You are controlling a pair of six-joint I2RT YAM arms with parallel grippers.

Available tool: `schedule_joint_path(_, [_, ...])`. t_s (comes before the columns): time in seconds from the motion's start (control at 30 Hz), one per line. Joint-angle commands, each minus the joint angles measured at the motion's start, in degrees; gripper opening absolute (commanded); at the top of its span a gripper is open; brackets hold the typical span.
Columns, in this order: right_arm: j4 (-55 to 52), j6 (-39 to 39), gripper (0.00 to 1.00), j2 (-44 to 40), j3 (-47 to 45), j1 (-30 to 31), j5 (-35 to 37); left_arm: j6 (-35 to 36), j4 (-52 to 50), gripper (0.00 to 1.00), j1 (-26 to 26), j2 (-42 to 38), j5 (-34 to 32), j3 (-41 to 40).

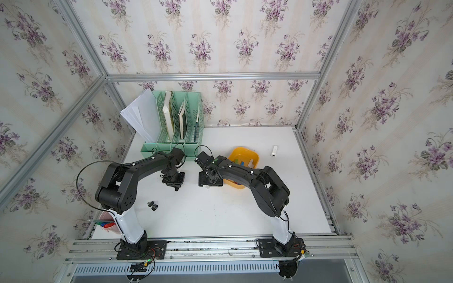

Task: Put the usb flash drive into the storage box
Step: Pick up the USB flash from the center of the board.

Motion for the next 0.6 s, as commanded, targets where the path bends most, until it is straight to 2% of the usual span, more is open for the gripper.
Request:
schedule_joint_path(0.0, [-1.0, -0.4, 0.75, 1.7, 1.1, 0.1, 1.7, 0.6, -2.2, 0.29, 0.3, 0.3, -0.8, -0.6])
schedule_joint_path(0.33, [-6.2, -1.9, 0.73, 7.9, 8.5, 0.2, 8.0, 0.5, -2.4, 0.29, 0.3, -0.1, -0.6, -0.6])
schedule_joint_path(0.57, [-6.8, -2.1, 0.69, 9.6, 9.2, 0.2, 8.5, 0.6, -2.4, 0.28, 0.3, -0.1, -0.6, -0.8])
